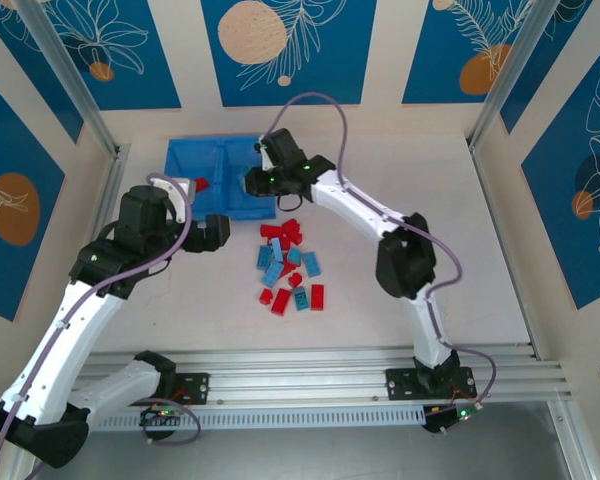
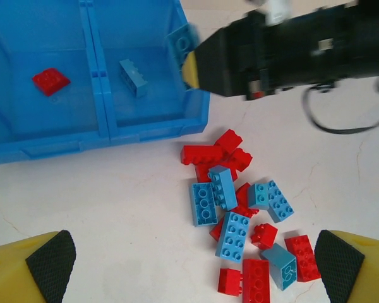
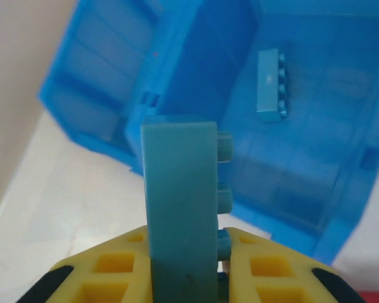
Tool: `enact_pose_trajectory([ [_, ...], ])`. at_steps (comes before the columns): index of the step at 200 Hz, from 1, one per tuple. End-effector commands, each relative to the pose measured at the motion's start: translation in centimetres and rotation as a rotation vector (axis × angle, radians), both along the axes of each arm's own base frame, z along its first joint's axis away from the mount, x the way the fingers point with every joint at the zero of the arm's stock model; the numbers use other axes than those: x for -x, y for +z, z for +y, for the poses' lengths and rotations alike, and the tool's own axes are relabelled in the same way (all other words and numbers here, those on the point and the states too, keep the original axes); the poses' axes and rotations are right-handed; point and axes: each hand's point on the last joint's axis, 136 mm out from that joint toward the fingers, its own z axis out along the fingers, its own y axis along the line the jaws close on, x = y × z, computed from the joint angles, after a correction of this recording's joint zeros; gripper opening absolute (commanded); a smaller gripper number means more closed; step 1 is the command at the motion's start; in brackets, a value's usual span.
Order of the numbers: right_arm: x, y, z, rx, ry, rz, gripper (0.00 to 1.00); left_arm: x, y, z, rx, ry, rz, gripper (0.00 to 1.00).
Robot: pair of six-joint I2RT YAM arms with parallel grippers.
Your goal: Sort the legos into containers by color
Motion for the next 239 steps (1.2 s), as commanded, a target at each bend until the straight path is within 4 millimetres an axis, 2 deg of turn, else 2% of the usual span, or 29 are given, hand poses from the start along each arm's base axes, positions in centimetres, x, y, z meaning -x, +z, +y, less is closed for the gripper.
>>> enact_pose_trajectory([
  [1,-1.9,-1.2,0.9,0.057,-0.066,-0.013,0.25,0.2,0.7,0.1,0.016,0.012,-0.020,1.00],
  [24,-3.9,-3.3,2.0,0.082,-0.107,-0.028,0.27,0.9,-0.2,0.5,0.000,0.014,0.010,1.00],
  [54,-5.6,-5.8,3.4,0.045,-0.147,-0.022,0.30,1.6,-1.3,0.8,-0.017,0.008,0.032,1.00],
  [78,-6.1,-6.0,4.3,-0.002,-0.152,-0.024,0.38,1.6,-1.7,0.8,-0.040,-0.008,0.034,1.00],
  [96,-6.4,-5.0,4.7,-0.037,-0.159,-0.036,0.40,1.2,-1.8,0.6,-0.056,-0.021,0.031,1.00],
  [116,-6.3,-2.8,4.7,-0.069,-0.170,-0.044,0.40,0.5,-1.9,-0.2,-0.065,-0.059,0.031,1.00],
  [127,-5.9,-1.3,4.6,-0.089,-0.172,-0.044,0.40,0.1,-2.2,-0.6,-0.069,-0.076,0.042,1.00],
  [154,-4.1,3.9,3.6,-0.139,-0.168,-0.035,0.41,-0.8,-3.4,-2.1,-0.038,-0.107,0.096,1.00],
  [177,-1.8,7.7,2.0,-0.173,-0.142,-0.015,0.44,-1.6,-5.3,-3.8,0.038,-0.123,0.161,1.00],
  [183,-1.3,8.6,1.3,-0.183,-0.140,-0.004,0.45,-1.8,-5.9,-4.2,0.056,-0.126,0.187,1.00],
  [191,-0.5,8.7,0.3,-0.182,-0.141,0.028,0.46,-2.0,-6.9,-4.8,0.074,-0.133,0.227,0.99],
  [199,0.4,10.0,-1.1,-0.194,-0.143,0.039,0.48,-2.2,-7.9,-5.2,0.080,-0.128,0.270,0.98],
  [201,0.6,9.6,-1.4,-0.186,-0.145,0.054,0.48,-2.2,-8.1,-5.2,0.081,-0.126,0.280,0.98],
  [212,1.7,10.4,-3.6,-0.187,-0.156,0.074,0.49,-2.6,-9.4,-5.5,0.078,-0.120,0.326,0.94],
  [230,3.6,10.4,-7.8,-0.166,-0.208,0.096,0.50,-3.0,-11.0,-6.1,0.060,-0.129,0.381,0.91],
  [239,4.5,9.6,-9.7,-0.153,-0.242,0.111,0.51,-3.1,-11.8,-6.5,0.051,-0.135,0.403,0.89],
])
